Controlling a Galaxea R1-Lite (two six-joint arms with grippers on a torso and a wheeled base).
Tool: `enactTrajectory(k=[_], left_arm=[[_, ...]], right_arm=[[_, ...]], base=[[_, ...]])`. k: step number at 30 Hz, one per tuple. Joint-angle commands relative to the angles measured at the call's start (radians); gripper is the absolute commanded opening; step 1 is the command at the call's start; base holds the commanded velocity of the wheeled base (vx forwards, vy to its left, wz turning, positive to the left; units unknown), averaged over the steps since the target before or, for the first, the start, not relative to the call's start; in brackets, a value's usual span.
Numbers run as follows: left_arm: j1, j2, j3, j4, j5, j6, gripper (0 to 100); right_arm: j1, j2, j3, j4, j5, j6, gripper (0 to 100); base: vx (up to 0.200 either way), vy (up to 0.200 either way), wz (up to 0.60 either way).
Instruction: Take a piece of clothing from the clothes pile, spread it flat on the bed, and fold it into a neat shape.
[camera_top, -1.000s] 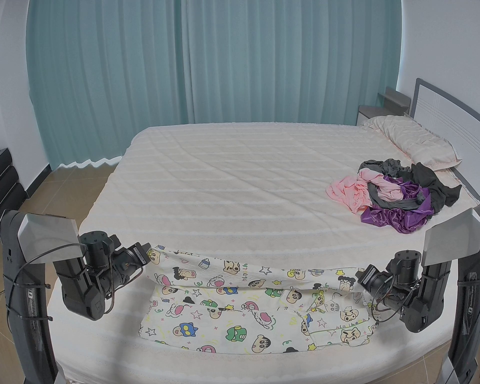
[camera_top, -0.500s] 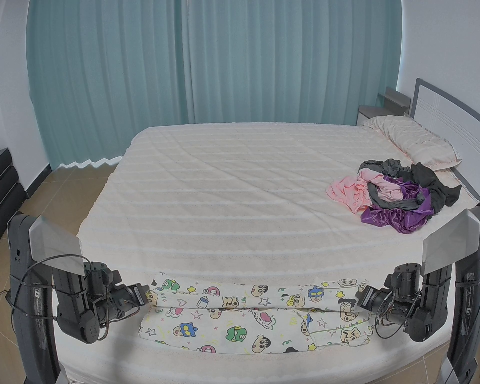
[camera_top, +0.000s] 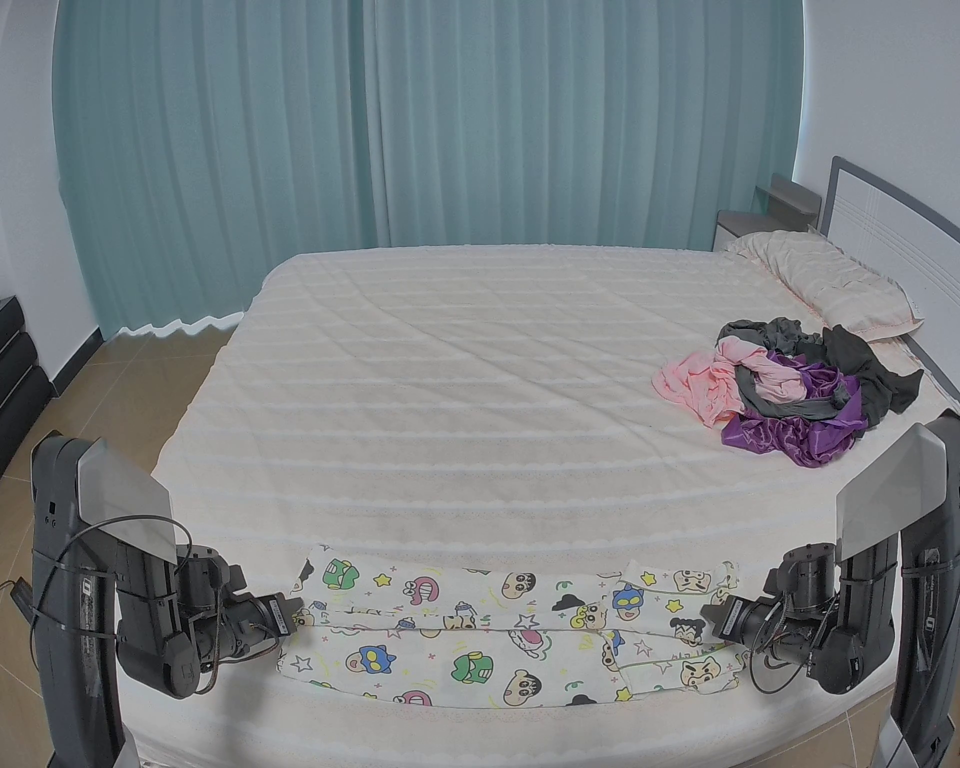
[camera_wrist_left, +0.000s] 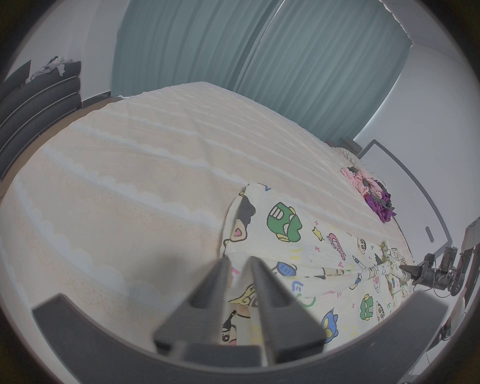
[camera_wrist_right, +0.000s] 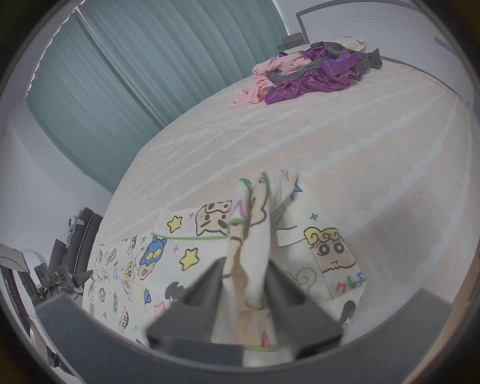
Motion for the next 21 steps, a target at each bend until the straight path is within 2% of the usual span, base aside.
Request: enactTrajectory(k=[1, 5, 9, 13, 15, 18, 19, 21], left_arm=[[0.015, -0.010, 0.014, -0.017, -0.004, -0.015, 100], [0.050, -0.058, 0.042, -0.017, -0.009, -0.049, 100], [0.138, -0.148, 0.076, -0.017, -0.061, -0.099, 100], [0.145, -0.181, 0.085, -0.017, -0.061, -0.133, 100], [0.138, -0.200, 0.093, -0.017, -0.061, -0.165, 100], [0.032, -0.202, 0.086, 0.003, -0.038, -0.182, 100], [0.032, -0.202, 0.086, 0.003, -0.038, -0.182, 100], [-0.027, -0.171, 0.033, 0.104, 0.011, -0.175, 100]], right_arm=[[0.001, -0.033, 0.007, -0.013, -0.008, 0.000, 100], [-0.006, -0.100, 0.025, -0.013, -0.008, -0.011, 100], [-0.025, -0.169, 0.046, -0.004, -0.025, -0.034, 100], [-0.058, -0.197, 0.086, -0.013, -0.029, -0.017, 100], [-0.077, -0.228, 0.100, -0.013, -0.038, 0.015, 100], [-0.072, -0.320, 0.142, -0.013, -0.058, 0.129, 100], [-0.072, -0.320, 0.142, -0.013, -0.058, 0.129, 100], [-0.057, -0.335, 0.146, -0.013, -0.061, 0.144, 100]], base=[[0.000, 0.000, 0.00], [0.000, 0.000, 0.00], [0.000, 0.000, 0.00], [0.000, 0.000, 0.00], [0.000, 0.000, 0.00], [0.000, 0.000, 0.00], [0.000, 0.000, 0.00], [0.000, 0.000, 0.00]])
